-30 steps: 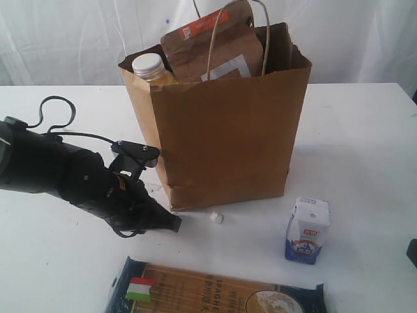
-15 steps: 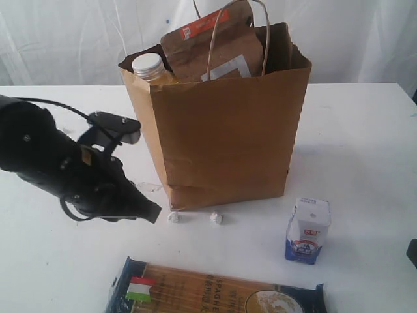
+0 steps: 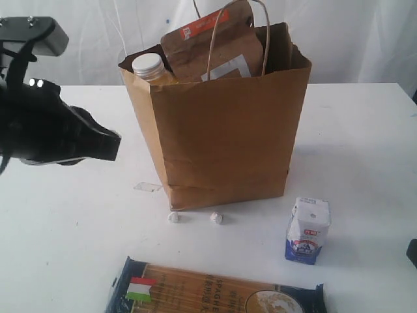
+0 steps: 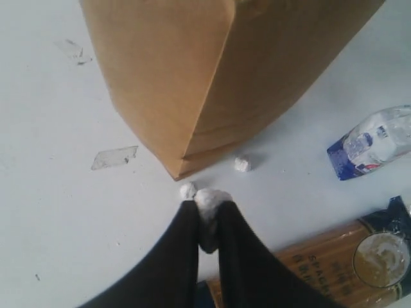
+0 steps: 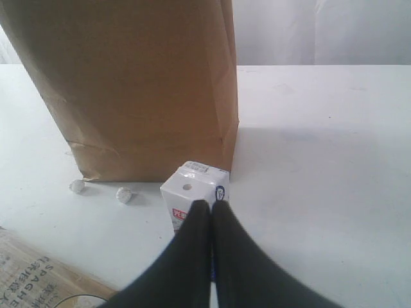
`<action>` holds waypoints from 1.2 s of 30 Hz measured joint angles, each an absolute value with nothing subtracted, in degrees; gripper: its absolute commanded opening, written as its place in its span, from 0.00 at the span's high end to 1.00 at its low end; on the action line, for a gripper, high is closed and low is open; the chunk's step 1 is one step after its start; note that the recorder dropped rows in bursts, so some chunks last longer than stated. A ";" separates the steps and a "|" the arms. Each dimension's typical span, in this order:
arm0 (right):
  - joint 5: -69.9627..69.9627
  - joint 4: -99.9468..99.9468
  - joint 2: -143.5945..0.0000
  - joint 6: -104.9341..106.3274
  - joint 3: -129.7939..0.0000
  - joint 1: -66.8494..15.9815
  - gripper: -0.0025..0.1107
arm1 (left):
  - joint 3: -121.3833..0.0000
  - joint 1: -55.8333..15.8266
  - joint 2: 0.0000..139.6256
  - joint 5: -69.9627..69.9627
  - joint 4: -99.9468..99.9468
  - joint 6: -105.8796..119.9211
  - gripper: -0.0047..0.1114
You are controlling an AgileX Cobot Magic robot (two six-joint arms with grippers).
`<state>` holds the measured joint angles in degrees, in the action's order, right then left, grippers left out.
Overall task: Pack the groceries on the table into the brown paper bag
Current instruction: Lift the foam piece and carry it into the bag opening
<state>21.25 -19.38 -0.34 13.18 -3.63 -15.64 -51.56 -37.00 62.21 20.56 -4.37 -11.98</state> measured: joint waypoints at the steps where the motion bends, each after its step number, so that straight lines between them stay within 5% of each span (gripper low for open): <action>1: 21.25 -19.38 -0.34 13.18 -3.63 -15.64 0.98 | -52.11 -37.00 61.95 20.66 -4.91 -12.13 0.96; 13: 21.25 -19.38 -0.34 13.18 -3.63 -15.64 0.98 | -62.87 -37.00 62.61 21.90 -9.56 -8.75 0.96; 36: 21.25 -19.38 -0.34 13.18 -3.63 -15.64 0.98 | -90.02 -40.47 85.46 28.72 -25.90 12.71 0.96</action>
